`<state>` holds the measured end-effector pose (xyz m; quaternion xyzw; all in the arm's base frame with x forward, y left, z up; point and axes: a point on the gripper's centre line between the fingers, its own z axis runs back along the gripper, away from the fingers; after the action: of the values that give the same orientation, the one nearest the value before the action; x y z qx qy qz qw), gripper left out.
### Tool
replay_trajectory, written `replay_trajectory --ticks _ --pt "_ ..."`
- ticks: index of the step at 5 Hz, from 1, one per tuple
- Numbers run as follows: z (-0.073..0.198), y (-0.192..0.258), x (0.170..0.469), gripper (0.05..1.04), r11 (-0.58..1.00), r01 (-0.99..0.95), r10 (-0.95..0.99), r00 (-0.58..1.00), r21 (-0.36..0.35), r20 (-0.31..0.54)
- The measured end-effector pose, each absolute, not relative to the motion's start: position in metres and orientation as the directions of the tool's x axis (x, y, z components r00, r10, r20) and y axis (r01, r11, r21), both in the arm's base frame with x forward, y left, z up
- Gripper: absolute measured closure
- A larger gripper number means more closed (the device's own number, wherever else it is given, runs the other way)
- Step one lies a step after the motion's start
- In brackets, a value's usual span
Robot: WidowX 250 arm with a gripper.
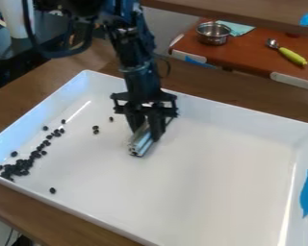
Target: Sweep into pile
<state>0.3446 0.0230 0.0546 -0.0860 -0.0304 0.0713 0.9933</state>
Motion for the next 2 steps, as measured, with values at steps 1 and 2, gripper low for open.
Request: replay_trajectory --ticks 1,2 --pt "0.055 0.048 0.343 0.708 0.973 -0.159 0.172 0.983 -0.168 0.064" --pt "0.055 0.078 0.337 0.708 0.962 -0.216 0.23 0.971 -0.169 0.064"
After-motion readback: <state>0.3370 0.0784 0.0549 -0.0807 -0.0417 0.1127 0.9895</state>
